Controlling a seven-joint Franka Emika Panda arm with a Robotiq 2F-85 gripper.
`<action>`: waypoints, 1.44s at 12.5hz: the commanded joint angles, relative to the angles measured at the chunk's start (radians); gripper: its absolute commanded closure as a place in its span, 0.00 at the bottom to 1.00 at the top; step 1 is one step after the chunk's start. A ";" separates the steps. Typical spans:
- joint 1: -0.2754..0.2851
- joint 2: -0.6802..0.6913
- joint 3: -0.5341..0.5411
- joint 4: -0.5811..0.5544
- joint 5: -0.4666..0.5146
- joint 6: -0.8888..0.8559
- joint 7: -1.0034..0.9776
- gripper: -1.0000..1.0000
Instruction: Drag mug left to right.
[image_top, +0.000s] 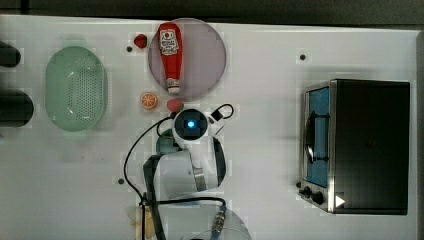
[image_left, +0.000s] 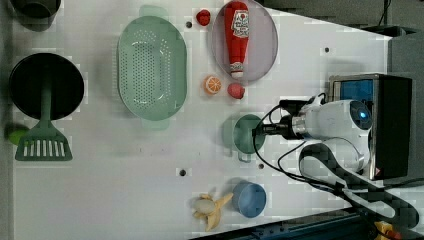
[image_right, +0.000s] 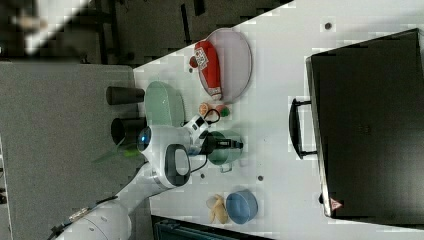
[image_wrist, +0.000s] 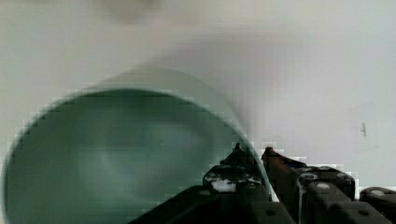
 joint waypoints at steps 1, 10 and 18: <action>-0.030 -0.025 -0.004 0.009 0.005 -0.005 -0.057 0.82; -0.100 -0.025 -0.115 0.028 0.005 -0.004 -0.285 0.82; -0.130 -0.020 -0.215 0.042 0.005 -0.003 -0.435 0.82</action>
